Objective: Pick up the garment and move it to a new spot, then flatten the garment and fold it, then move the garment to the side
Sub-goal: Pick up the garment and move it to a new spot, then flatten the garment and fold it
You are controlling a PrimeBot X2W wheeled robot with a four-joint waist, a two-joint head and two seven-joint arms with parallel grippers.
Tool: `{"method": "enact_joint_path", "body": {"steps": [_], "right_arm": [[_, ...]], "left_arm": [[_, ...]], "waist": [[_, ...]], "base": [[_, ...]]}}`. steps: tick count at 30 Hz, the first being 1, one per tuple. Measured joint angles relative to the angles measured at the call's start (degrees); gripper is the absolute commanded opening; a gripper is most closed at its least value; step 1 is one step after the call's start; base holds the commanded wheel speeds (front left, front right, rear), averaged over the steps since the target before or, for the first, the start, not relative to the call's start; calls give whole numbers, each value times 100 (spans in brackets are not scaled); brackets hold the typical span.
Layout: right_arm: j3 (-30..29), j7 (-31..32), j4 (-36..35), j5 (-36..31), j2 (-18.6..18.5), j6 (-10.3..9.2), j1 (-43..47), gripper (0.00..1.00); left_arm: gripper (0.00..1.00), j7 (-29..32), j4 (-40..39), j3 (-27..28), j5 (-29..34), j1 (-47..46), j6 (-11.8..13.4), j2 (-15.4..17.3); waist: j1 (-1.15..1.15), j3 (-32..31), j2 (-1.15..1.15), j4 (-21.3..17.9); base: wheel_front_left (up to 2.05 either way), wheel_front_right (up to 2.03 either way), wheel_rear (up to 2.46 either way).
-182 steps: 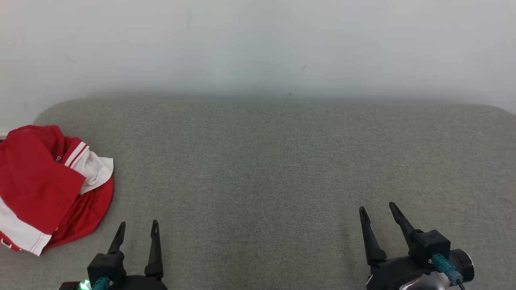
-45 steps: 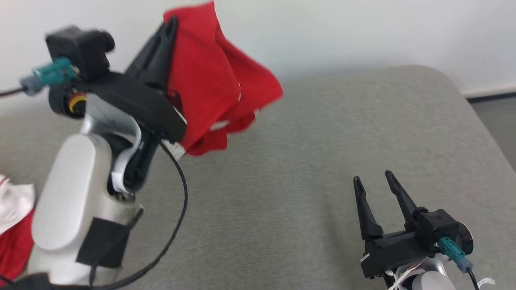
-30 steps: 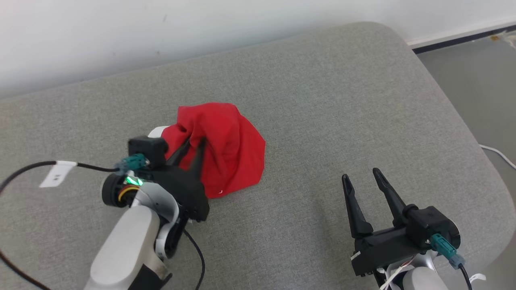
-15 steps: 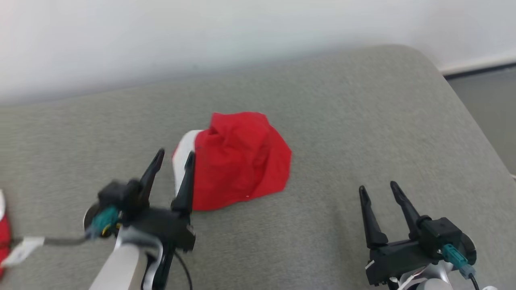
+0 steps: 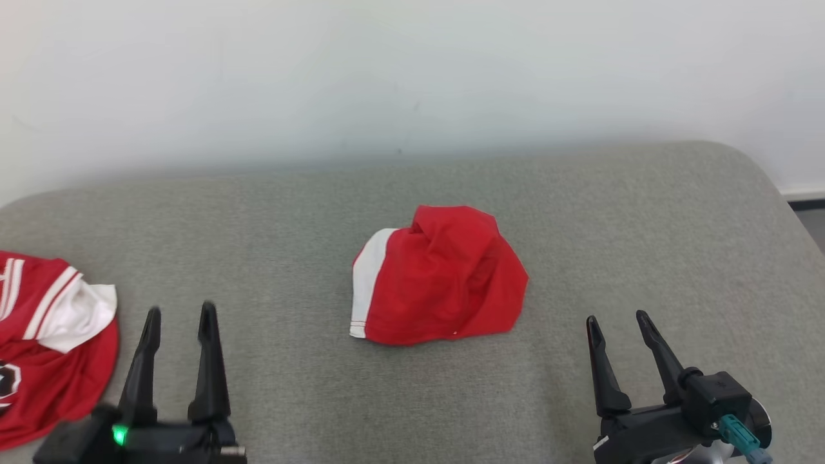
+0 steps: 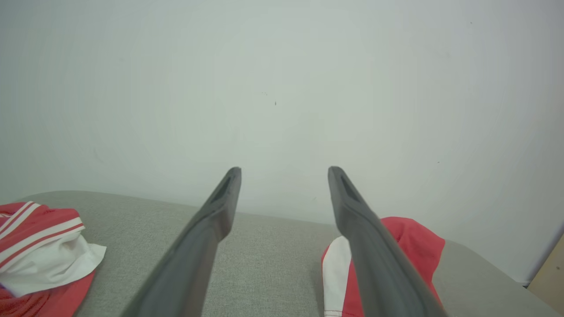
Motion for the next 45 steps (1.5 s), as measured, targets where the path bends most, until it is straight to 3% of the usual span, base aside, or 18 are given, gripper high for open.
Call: {"method": "enact_joint_path", "body": {"steps": [6,13,24,45], "right_arm": [[49,-81,131,44,-29,0,53,100],[33,-115,341,41,-105,0,201,100],[-105,286,501,-66,-122,0,301,100],[5,309,523,-60,-114,0,256,100]], "left_arm": [[100,0,-15,162,211,576,-108,-140],[100,0,500,-112,545,827,-136,264],[100,0,1268,-81,511,896,-137,331],[100,0,1256,-190,463,773,-137,331]], "waist": [[0,-181,0,167],[0,-227,0,214],[0,-204,0,121],[1,-76,0,114]], "base": [[0,0,0],[0,0,0],[0,0,0],[0,0,0]]}}
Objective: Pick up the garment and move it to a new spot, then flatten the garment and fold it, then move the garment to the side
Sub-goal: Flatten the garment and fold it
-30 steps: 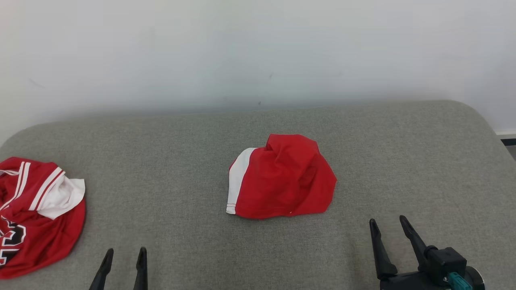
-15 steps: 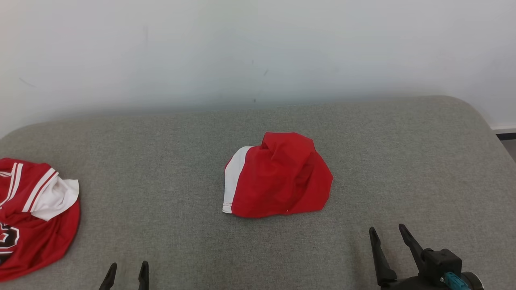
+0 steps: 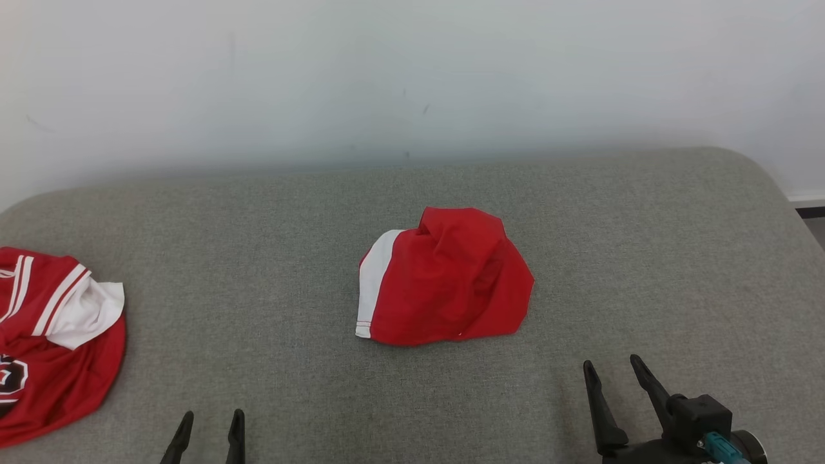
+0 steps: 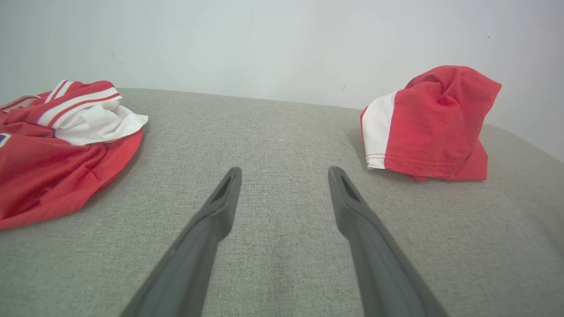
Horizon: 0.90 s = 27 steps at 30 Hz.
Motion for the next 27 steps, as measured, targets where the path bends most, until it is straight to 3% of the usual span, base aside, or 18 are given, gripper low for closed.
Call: {"method": "enact_joint_path", "body": {"steps": [14,21,27], "right_arm": [[155,29,-23,22,-10,0,-69,100],[319,48,-69,62,-18,0,-243,100],[402,21,-63,99,-15,0,-328,100]], "left_arm": [[100,0,70,-272,-268,-202,1,31],[100,214,713,-793,-770,-1162,0,294],[100,717,1436,-910,-995,-2009,1,394]], "waist": [[0,80,0,-198],[0,248,0,-541],[0,457,0,-979]], "base": [[0,0,0],[0,0,0],[0,0,0]]}}
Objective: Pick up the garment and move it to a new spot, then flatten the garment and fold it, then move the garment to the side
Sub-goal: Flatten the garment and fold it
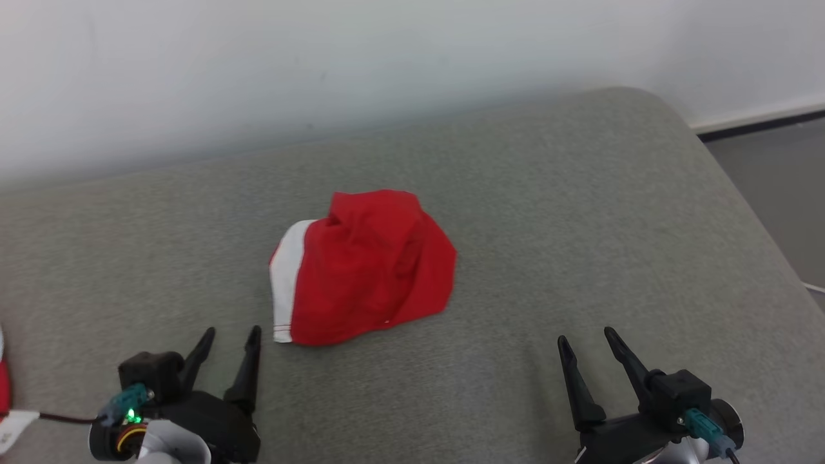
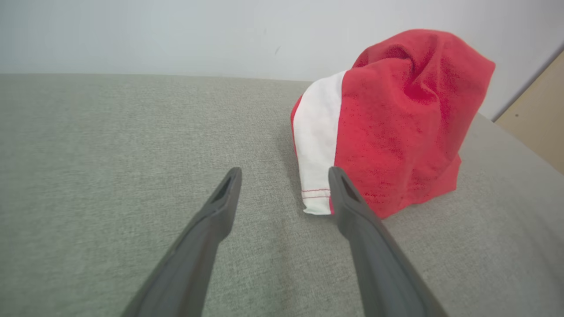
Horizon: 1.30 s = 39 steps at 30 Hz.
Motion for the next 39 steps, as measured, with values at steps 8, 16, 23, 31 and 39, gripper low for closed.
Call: {"method": "enact_joint_path", "body": {"steps": [8,16,23,31,39], "right_arm": [[-10,-152,134,80,19,0,-42,100],[41,-201,240,105,40,0,-94,100],[79,-208,279,114,49,0,-159,100],[131,-219,328,133,48,0,-171,100],[252,-301,479,212,80,0,-221,100]], "left_arm": [[100,500,732,181,-361,-459,103,-26],[0,609,1054,89,-343,-598,218,-8],[0,293,910,-45,-263,-933,152,-74],[0,83,148,-597,353,-2483,143,-265],[0,336,-290,-1626,458,-4221,35,-881]], "waist": [[0,280,0,-645],[1,455,0,-962],[0,387,0,-839],[0,281,0,-651],[-1,207,0,-687]], "base": [[0,0,0],[0,0,0],[0,0,0],[0,0,0],[0,0,0]]}}
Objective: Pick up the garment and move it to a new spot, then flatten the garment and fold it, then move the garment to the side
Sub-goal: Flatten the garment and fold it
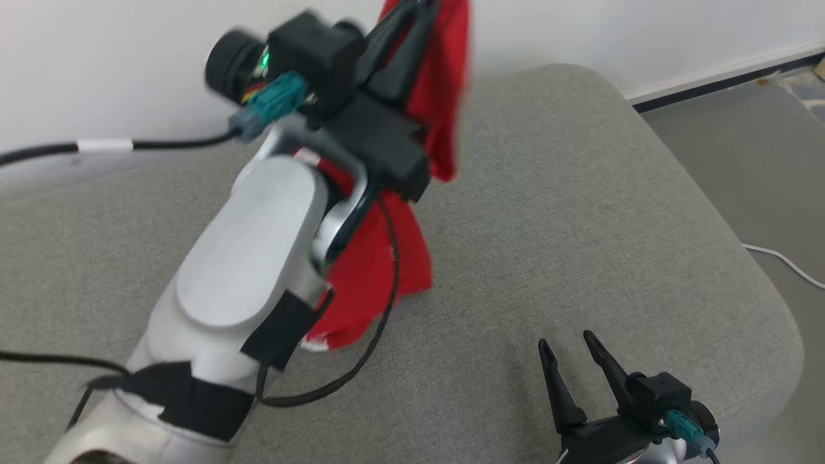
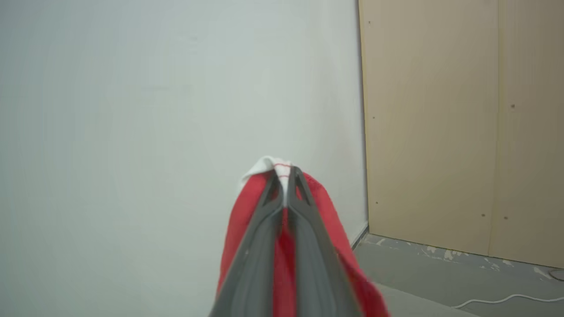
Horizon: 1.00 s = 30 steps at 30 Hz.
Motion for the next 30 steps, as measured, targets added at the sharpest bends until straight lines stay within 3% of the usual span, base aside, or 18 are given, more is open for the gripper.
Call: {"method": "enact_joint_path", "body": {"steps": [7,12,19,20,21,25,30], "right_arm": [[29,-76,131,45,30,0,-57,100],[-44,-103,142,45,43,0,-48,100],[-30,-100,108,14,52,0,-81,100],[-16,-97,97,2,51,0,-95,100],[-14,-92,76,-1,47,0,-124,100],[20,-54,22,-16,34,0,-230,100],[45,-20,11,-24,-1,0,-248,100]], "left_arm": [[0,-315,-177,-54,-812,-919,-12,-156],[0,-441,38,105,-1195,-909,242,-159],[0,-234,1263,525,-1443,283,851,489],[83,-136,1496,595,-1503,417,979,544],[100,-90,1694,621,-1527,544,1026,606],[100,-303,2208,914,-1729,809,1174,689],[100,-515,2559,1013,-1903,1156,1006,694]], "waist": [[0,-10,0,-96],[1,27,0,33],[1,130,0,398],[0,151,0,454],[0,176,0,509],[1,289,0,708],[1,364,0,923]], "base": [[0,0,0],[0,0,0],[0,0,0],[0,0,0],[0,0,0],[0,0,0],[0,0,0]]}}
